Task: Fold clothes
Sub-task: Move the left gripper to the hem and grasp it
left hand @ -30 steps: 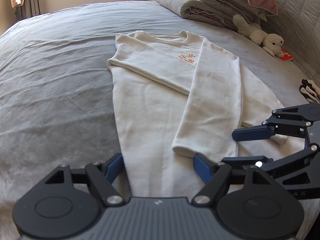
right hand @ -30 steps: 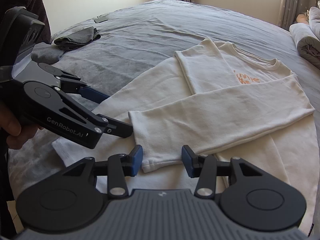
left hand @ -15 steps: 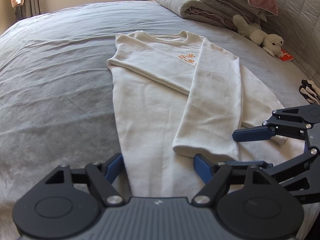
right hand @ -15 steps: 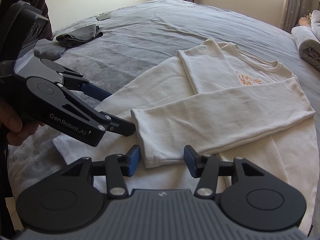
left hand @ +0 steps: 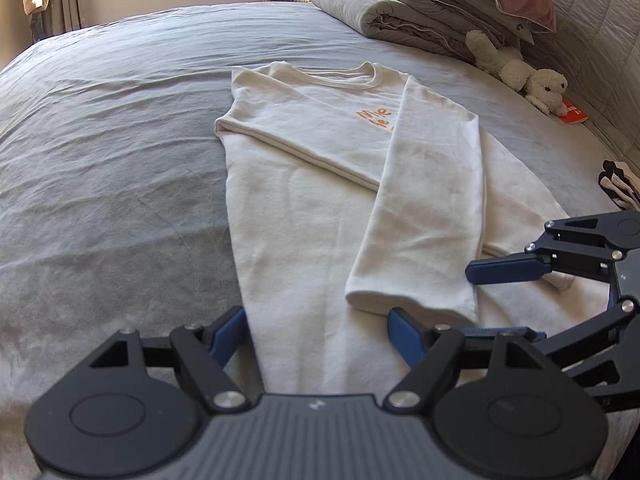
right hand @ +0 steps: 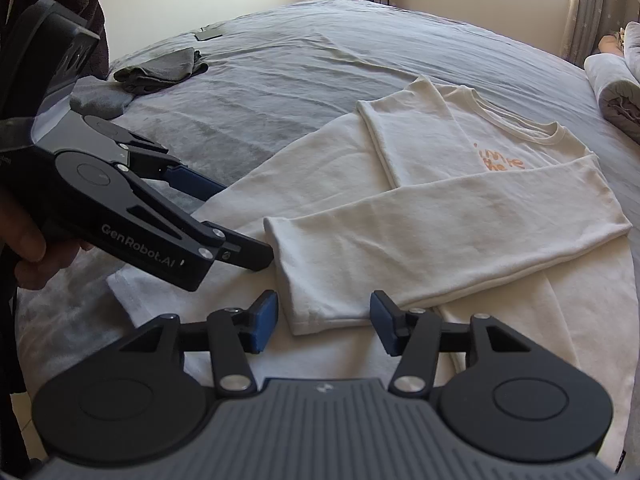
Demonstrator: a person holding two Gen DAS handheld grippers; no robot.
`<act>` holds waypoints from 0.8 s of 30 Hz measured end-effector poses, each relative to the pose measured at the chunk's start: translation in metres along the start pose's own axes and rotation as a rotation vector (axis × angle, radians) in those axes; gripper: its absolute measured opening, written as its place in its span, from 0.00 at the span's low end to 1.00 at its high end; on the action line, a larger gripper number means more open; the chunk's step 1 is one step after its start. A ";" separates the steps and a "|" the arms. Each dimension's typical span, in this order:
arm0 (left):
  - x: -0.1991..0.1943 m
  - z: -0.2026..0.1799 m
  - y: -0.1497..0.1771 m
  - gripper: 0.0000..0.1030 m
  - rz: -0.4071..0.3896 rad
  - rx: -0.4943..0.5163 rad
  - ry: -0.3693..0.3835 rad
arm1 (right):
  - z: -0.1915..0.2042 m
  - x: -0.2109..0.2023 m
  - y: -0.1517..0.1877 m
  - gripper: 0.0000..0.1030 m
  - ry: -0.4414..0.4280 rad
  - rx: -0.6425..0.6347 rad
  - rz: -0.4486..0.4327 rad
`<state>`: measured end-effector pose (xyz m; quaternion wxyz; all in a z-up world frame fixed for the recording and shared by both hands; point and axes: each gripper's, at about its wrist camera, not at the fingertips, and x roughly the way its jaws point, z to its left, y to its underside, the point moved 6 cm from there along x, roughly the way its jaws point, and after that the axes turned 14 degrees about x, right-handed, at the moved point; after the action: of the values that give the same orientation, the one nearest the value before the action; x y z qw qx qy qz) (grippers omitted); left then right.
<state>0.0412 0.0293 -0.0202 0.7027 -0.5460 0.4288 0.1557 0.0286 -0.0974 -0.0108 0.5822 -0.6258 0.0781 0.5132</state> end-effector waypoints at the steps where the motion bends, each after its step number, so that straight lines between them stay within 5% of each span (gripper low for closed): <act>1: 0.000 0.000 0.000 0.76 0.000 0.000 0.000 | 0.001 0.000 0.000 0.55 0.001 0.001 0.000; 16: 0.000 0.000 0.000 0.76 -0.002 0.003 -0.002 | 0.002 -0.001 0.000 0.56 -0.003 -0.004 -0.004; 24: -0.013 0.012 0.002 0.73 -0.022 -0.066 0.028 | -0.016 -0.031 -0.013 0.56 -0.025 0.054 -0.095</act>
<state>0.0369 0.0442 -0.0111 0.6798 -0.5757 0.4274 0.1544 0.0324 -0.1216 0.0169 0.6234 -0.6065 0.0547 0.4904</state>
